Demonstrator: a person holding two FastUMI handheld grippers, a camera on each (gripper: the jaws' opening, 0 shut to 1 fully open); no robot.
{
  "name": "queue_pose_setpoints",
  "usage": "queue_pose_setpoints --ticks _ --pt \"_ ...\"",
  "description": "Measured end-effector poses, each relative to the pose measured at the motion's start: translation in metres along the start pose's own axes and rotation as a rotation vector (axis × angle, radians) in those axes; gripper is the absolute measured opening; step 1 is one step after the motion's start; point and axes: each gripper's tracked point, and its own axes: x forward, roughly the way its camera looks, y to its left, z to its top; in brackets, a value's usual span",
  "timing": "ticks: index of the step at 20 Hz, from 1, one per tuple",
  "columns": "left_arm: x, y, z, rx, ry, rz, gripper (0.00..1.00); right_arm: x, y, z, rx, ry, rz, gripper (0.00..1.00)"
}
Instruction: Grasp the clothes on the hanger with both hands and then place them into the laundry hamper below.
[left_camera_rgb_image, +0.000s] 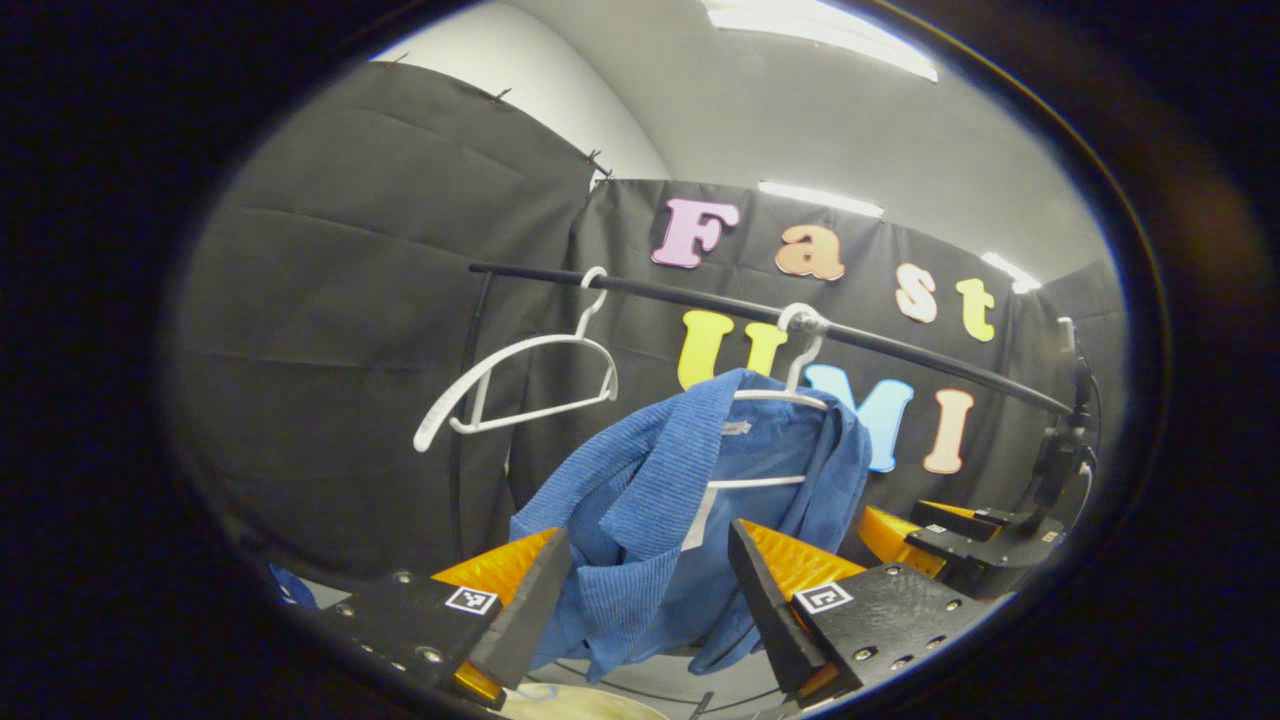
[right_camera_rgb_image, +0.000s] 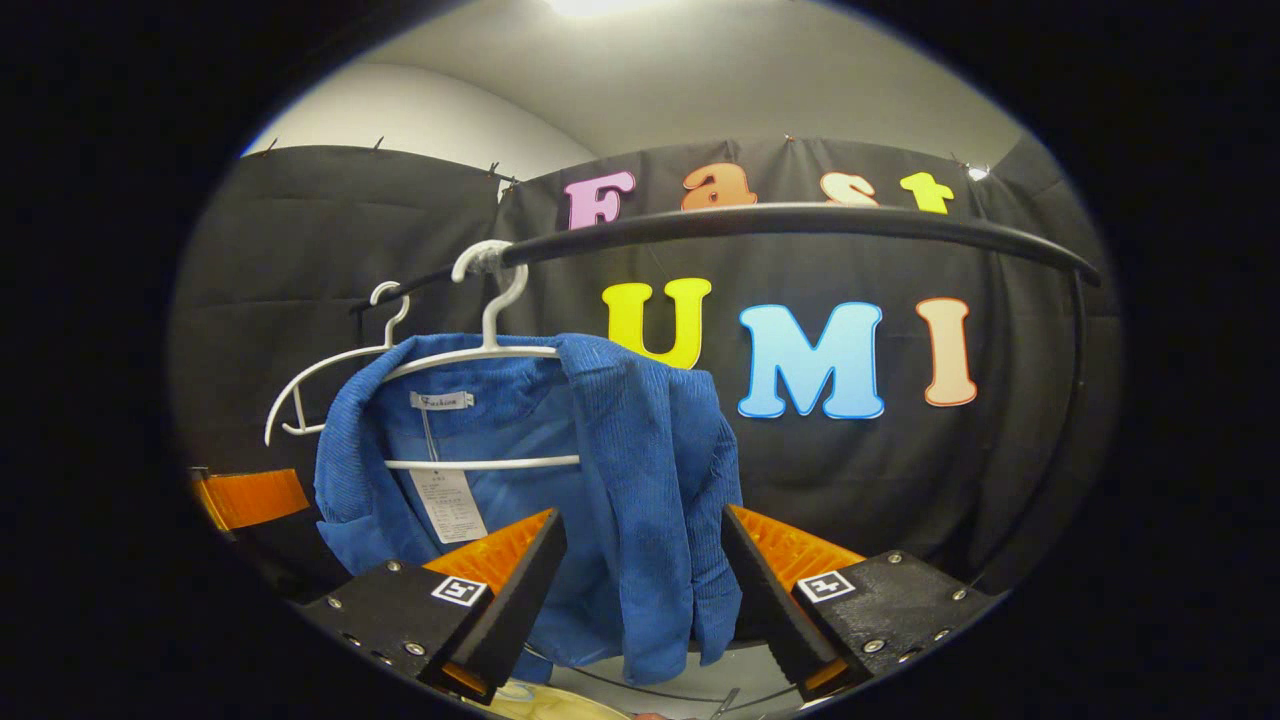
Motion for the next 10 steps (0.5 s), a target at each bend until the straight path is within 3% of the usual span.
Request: queue_pose_setpoints --ticks 5,8,10 --pt "0.028 0.001 -0.011 0.034 0.011 0.094 0.92 0.049 -0.005 -0.013 0.025 0.025 0.069 0.96" --pt "0.043 0.010 -0.018 0.049 0.007 0.177 0.91 0.069 0.002 -0.018 -0.027 0.042 0.143 0.97" --pt "0.049 0.009 -0.018 0.060 -0.002 0.202 0.91 0.078 0.003 -0.016 -0.055 0.017 0.148 0.94"
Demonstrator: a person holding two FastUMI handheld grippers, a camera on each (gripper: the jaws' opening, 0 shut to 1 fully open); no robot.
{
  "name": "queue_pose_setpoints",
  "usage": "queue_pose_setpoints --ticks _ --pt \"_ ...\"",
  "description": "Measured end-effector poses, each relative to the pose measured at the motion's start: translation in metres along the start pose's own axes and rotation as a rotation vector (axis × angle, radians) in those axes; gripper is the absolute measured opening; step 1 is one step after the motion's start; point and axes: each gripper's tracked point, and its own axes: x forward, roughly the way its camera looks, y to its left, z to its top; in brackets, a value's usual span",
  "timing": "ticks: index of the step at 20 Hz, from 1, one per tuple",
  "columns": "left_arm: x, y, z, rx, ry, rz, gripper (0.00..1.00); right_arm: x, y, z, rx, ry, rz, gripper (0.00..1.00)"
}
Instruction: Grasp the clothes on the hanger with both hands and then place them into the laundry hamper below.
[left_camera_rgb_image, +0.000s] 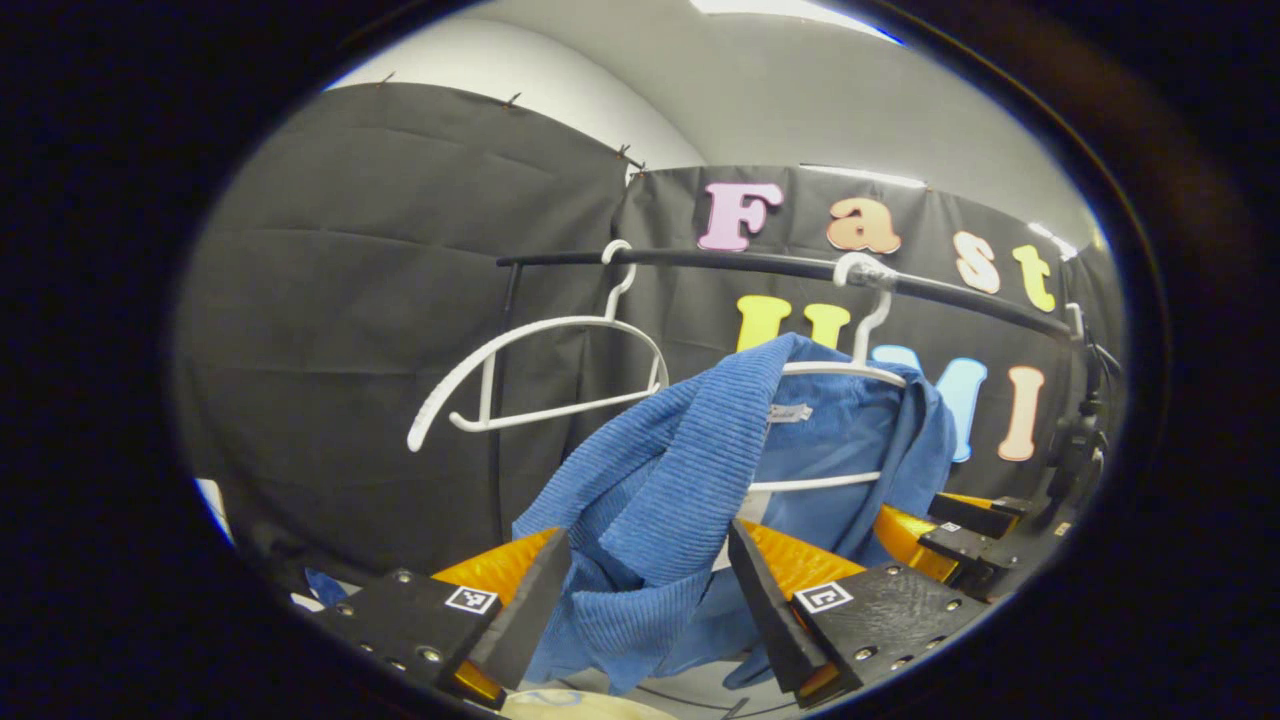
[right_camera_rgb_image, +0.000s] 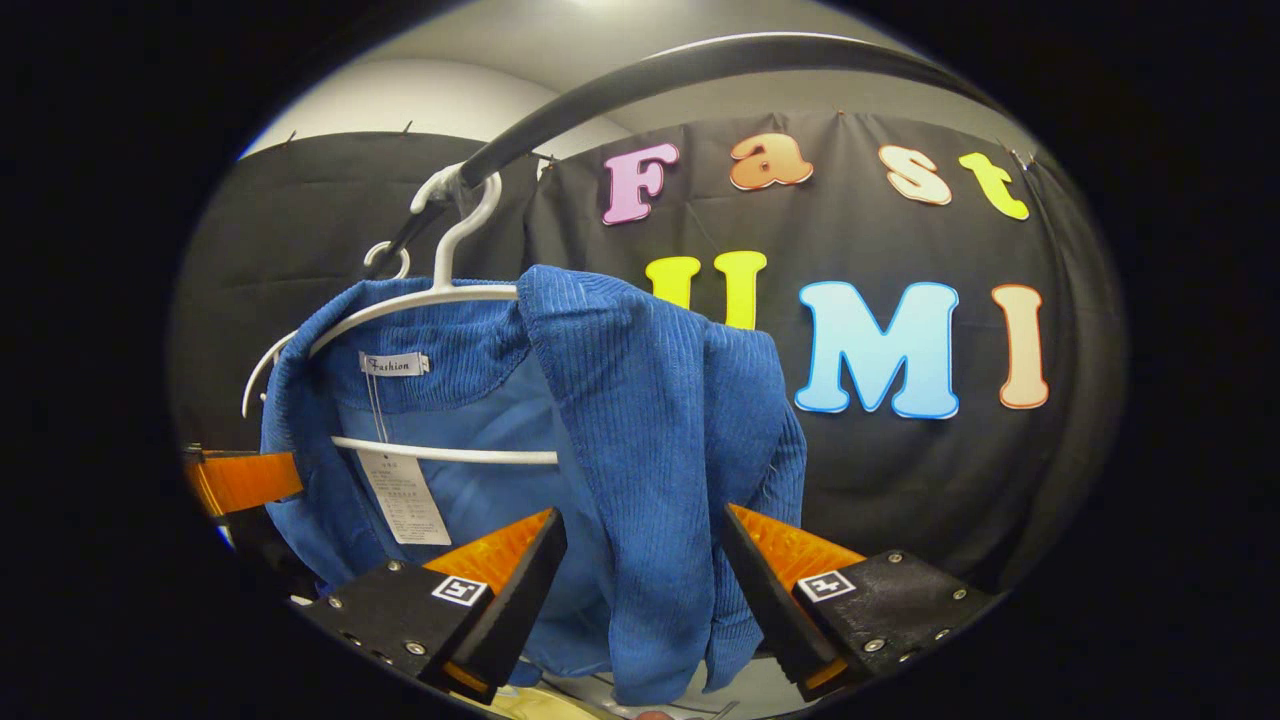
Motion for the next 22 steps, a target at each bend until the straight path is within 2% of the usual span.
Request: queue_pose_setpoints --ticks 1,2,3,4,8,9,10,12,13,15,16,17,18,19,20,22 --pt "0.003 -0.001 -0.001 0.003 -0.005 0.011 0.91 0.003 0.002 -0.002 0.001 0.000 0.004 0.96" --pt "0.006 -0.002 -0.003 0.002 -0.007 0.019 0.96 0.007 0.004 -0.006 0.010 0.008 0.005 0.96" --pt "0.009 -0.004 -0.006 -0.004 -0.002 0.022 0.91 0.010 0.004 -0.009 0.020 0.019 0.004 0.96" --pt "0.012 -0.008 -0.010 -0.010 0.009 0.016 0.96 0.013 0.003 -0.012 0.030 0.029 0.001 0.97" --pt "0.027 -0.014 -0.015 -0.001 0.013 -0.002 0.92 0.024 -0.004 -0.016 0.063 0.038 -0.017 0.96" --pt "0.030 -0.013 -0.017 -0.007 0.012 0.000 0.92 0.026 -0.004 -0.015 0.062 0.036 -0.016 0.97" --pt "0.035 -0.013 -0.017 -0.020 0.012 -0.003 0.96 0.027 -0.004 -0.016 0.048 0.039 -0.017 0.96" --pt "0.039 -0.015 -0.021 -0.054 0.022 -0.015 0.87 0.025 -0.007 -0.017 0.016 0.041 -0.030 0.93" --pt "0.040 -0.014 -0.022 -0.063 0.024 -0.017 0.96 0.024 -0.007 -0.017 0.014 0.036 -0.035 0.91" --pt "0.039 -0.015 -0.022 -0.072 0.017 -0.023 0.71 0.025 -0.004 -0.017 0.036 0.037 -0.020 0.78" --pt "0.036 -0.021 -0.023 -0.076 0.023 -0.060 0.58 0.025 -0.003 -0.017 0.042 0.039 -0.007 0.66" --pt "0.036 -0.027 -0.025 -0.079 0.031 -0.092 0.59 0.027 -0.003 -0.017 0.038 0.039 0.002 0.59" --pt "0.036 -0.028 -0.026 -0.077 0.034 -0.102 0.53 0.028 -0.003 -0.016 0.031 0.037 0.011 0.46" --pt "0.038 -0.019 -0.027 -0.080 0.030 -0.052 0.37 0.030 -0.003 -0.016 0.032 0.036 0.015 0.41" --pt "0.041 -0.022 -0.027 -0.095 0.033 -0.061 0.21 0.030 -0.007 -0.015 0.045 0.029 0.006 0.24" --pt "0.028 -0.032 -0.026 -0.134 0.030 -0.135 0.18 0.028 -0.009 -0.012 0.090 0.018 0.013 0.07"
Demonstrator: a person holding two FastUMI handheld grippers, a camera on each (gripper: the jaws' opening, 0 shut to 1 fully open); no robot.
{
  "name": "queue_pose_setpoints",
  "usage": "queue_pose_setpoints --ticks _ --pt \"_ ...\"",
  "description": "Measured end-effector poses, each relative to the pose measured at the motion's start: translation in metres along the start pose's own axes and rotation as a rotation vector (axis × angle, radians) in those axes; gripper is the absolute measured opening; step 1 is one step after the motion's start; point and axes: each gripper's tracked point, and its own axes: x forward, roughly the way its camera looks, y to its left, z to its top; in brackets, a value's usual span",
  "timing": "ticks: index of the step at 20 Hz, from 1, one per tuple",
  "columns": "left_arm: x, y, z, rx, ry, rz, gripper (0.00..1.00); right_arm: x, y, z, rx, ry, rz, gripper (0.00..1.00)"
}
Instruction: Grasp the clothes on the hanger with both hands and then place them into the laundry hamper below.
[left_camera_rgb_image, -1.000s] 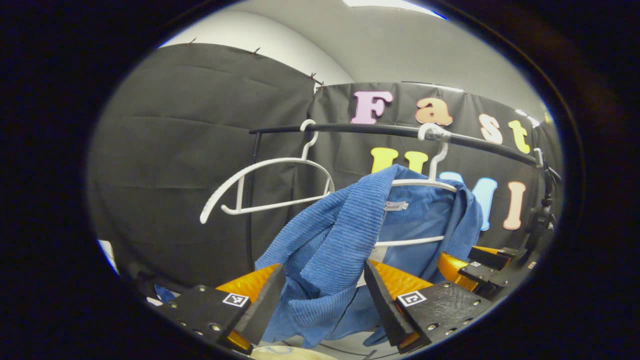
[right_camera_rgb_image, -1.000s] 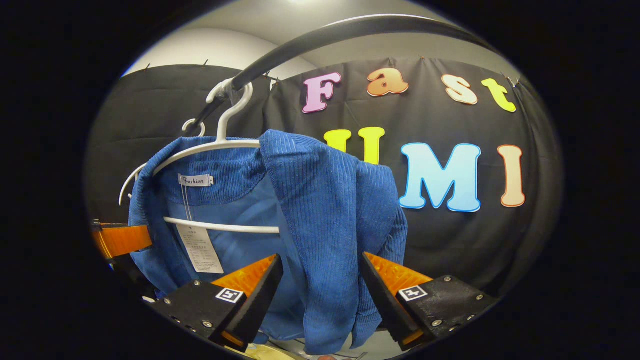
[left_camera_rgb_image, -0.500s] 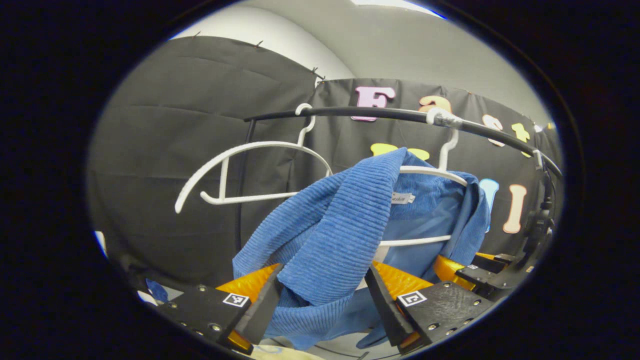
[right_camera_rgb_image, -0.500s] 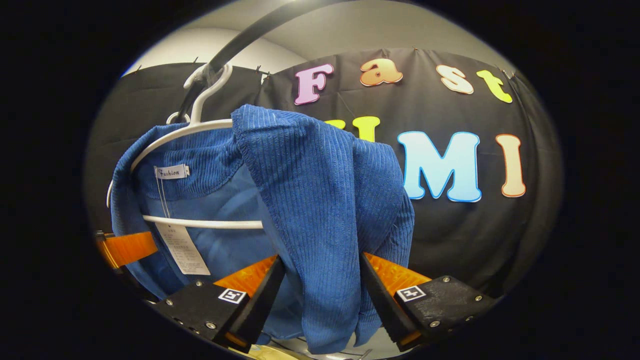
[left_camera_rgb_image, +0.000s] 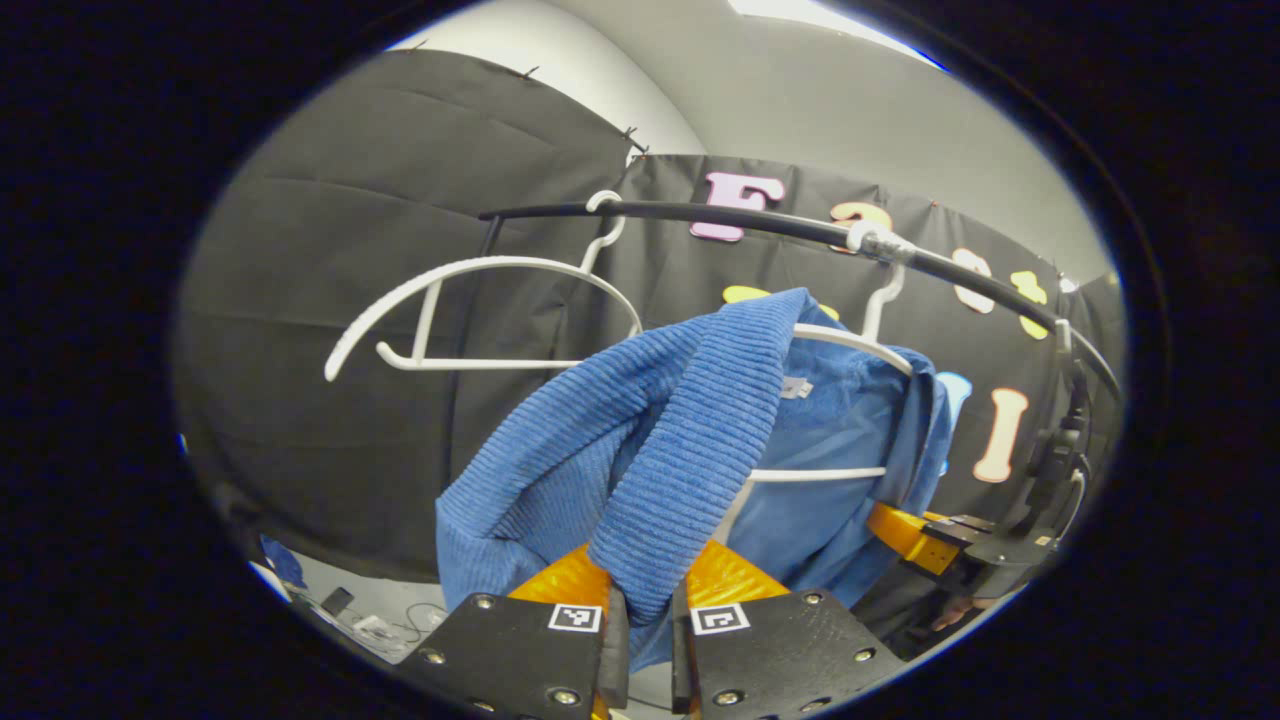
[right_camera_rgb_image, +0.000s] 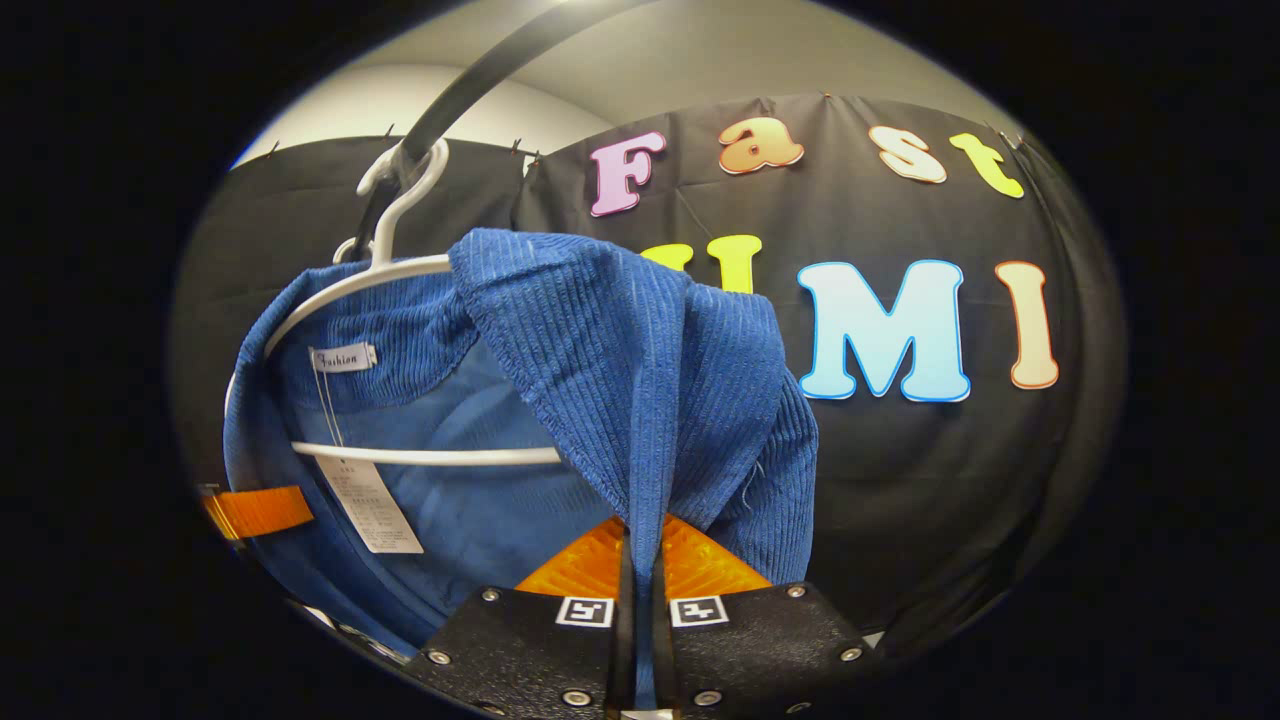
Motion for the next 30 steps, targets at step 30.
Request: queue_pose_setpoints --ticks 30 --pt "-0.046 0.058 0.114 0.040 -0.241 0.026 0.01 -0.033 -0.079 0.050 0.042 -0.335 -0.226 0.00"
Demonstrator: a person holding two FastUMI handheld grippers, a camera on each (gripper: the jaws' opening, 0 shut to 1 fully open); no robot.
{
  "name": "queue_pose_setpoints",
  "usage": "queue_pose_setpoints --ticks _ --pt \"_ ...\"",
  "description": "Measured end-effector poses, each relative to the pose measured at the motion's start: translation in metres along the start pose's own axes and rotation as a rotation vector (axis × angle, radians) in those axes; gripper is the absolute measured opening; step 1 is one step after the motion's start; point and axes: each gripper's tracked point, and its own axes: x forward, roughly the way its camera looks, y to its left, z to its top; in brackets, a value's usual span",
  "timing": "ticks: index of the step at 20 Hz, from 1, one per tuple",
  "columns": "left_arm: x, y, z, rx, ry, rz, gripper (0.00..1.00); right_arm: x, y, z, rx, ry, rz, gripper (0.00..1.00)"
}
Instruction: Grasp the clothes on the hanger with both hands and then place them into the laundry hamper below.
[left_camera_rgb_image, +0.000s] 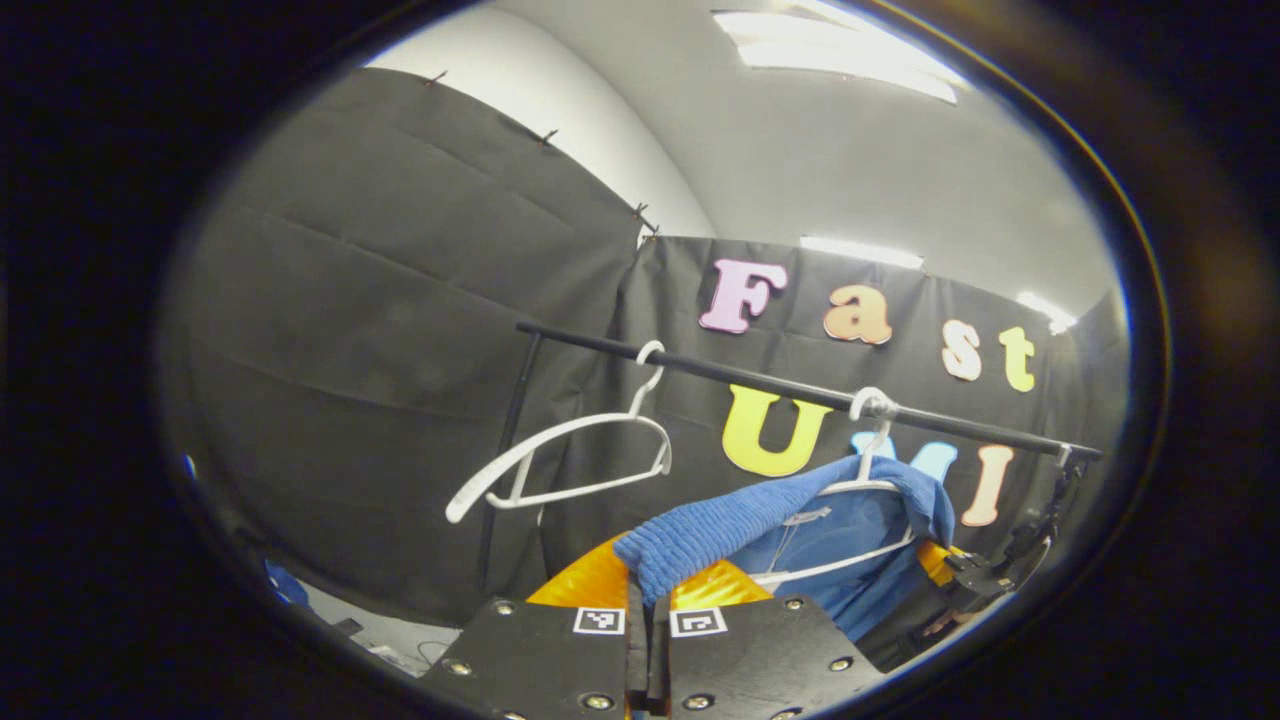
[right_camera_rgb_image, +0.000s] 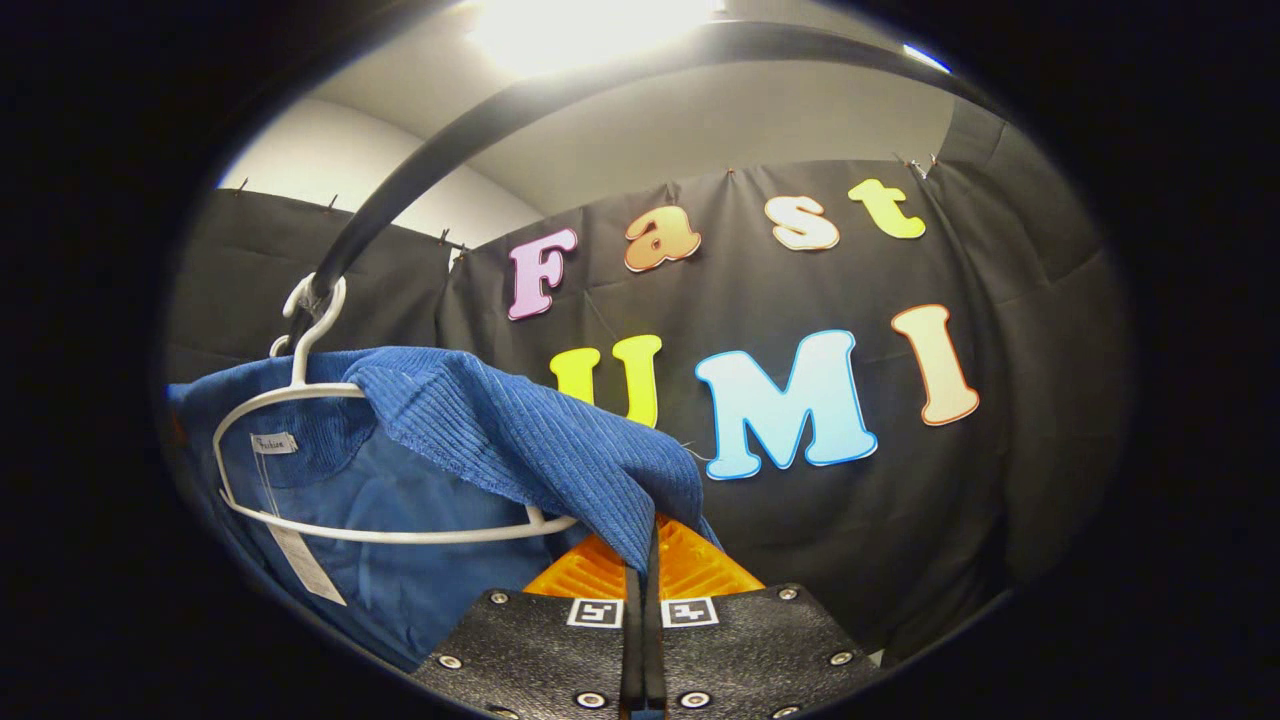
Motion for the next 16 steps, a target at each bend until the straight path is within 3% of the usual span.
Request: queue_pose_setpoints --ticks 8,12,16 --pt "0.014 0.025 0.020 -0.015 -0.019 0.003 0.01 -0.010 0.004 -0.001 -0.089 0.004 0.077 0.00" --pt "0.023 0.035 0.039 -0.038 -0.041 0.005 0.01 -0.027 0.008 0.012 -0.181 -0.059 0.139 0.01" --pt "0.030 0.042 0.052 -0.041 -0.040 0.013 0.01 -0.031 0.012 0.016 -0.292 -0.104 0.146 0.01"
